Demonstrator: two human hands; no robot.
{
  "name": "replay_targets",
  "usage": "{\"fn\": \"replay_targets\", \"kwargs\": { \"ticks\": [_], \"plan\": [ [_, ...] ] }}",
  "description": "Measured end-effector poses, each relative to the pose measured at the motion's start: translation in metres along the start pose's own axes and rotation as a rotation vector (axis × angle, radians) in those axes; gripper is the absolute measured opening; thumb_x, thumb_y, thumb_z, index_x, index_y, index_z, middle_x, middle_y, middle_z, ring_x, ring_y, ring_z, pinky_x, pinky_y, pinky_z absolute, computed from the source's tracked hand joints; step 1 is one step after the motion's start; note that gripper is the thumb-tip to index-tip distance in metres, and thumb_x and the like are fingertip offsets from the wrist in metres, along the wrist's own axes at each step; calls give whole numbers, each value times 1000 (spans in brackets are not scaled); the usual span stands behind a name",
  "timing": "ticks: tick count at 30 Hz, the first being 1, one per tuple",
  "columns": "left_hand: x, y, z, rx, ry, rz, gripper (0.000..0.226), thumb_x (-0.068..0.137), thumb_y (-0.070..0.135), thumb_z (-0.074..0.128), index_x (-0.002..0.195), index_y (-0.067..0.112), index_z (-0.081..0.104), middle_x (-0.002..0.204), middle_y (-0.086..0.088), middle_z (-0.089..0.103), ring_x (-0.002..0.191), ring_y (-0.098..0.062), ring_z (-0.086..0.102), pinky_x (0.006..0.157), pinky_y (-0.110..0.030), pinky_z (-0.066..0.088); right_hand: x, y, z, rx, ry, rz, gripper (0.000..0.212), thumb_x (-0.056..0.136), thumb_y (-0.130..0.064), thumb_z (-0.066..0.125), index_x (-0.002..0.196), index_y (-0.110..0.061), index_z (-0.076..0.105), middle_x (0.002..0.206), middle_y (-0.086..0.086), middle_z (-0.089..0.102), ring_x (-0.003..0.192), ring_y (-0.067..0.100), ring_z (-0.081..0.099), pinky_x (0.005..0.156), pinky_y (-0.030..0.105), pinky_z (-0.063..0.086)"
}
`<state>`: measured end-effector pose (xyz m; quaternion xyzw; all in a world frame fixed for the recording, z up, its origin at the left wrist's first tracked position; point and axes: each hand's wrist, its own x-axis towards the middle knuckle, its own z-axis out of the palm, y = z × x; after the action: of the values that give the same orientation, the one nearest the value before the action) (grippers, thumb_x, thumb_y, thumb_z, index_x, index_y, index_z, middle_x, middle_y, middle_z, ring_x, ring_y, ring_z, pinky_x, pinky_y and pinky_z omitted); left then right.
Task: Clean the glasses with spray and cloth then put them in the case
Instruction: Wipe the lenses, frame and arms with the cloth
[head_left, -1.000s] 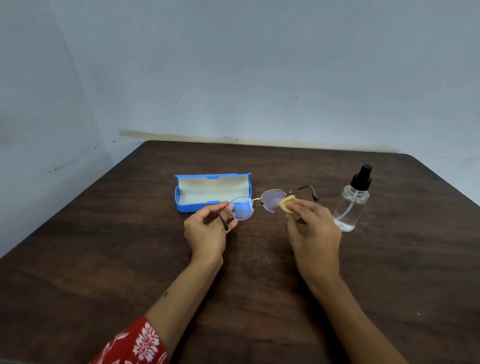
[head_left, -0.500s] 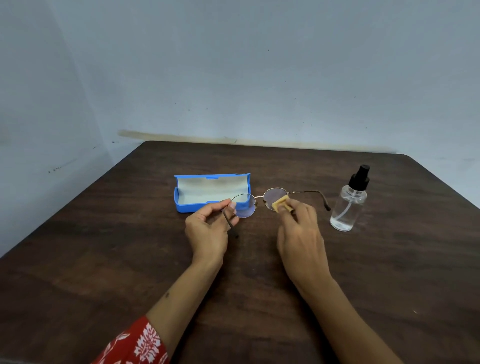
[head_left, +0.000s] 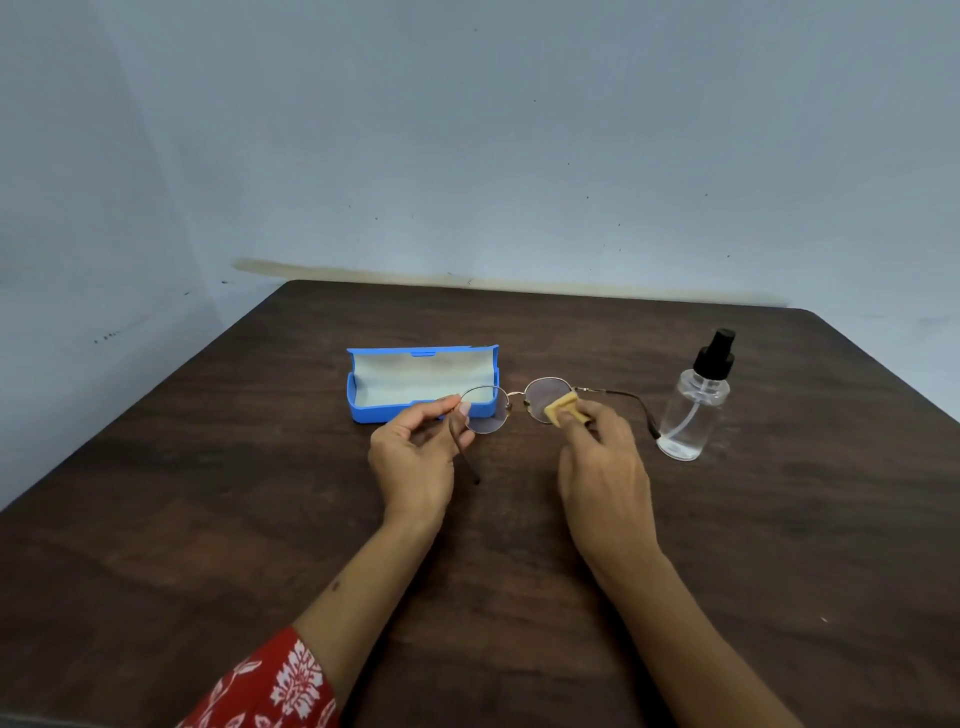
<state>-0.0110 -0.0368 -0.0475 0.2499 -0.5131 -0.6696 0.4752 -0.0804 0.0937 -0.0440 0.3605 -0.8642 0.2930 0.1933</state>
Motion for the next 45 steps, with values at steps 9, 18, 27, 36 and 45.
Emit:
{"fn": "replay_targets", "kwargs": {
  "ticks": [9,18,27,36,45],
  "plan": [
    [1,-4,-2,16,15,-4,8,77,-1,71,82,5,71,70,6,73,70,-9,70,67,-28,60,-1,-1,0,23,-26,7,35,83,4,56,116,-2,63,121,17,56,106,33,55,71,41,54],
    [1,-4,-3,13,7,-9,9,78,-2,70,83,5,71,76,-2,71,69,-9,69,67,-28,60,-1,-5,2,0,-66,9,34,85,0,53,118,-4,61,121,12,55,108,29,52,71,40,53],
    [4,-8,-2,21,-10,5,12,77,-2,71,78,10,71,69,8,74,70,-8,70,64,-25,59,2,-6,1,-58,-117,10,33,90,-5,48,121,-7,57,122,8,50,111,23,45,72,34,49],
    [5,-11,1,33,-13,34,11,78,-1,70,79,10,71,72,7,71,69,-9,69,63,-24,59,5,-5,3,-53,-116,21,34,91,-4,45,123,-8,56,122,7,46,111,20,43,72,31,48],
    [3,-8,1,54,-15,39,11,78,0,70,79,11,71,76,4,70,69,-6,69,63,-22,59,4,-5,4,-26,-96,30,27,92,-6,45,115,-6,60,118,9,47,108,21,44,73,33,49]
  ]
}}
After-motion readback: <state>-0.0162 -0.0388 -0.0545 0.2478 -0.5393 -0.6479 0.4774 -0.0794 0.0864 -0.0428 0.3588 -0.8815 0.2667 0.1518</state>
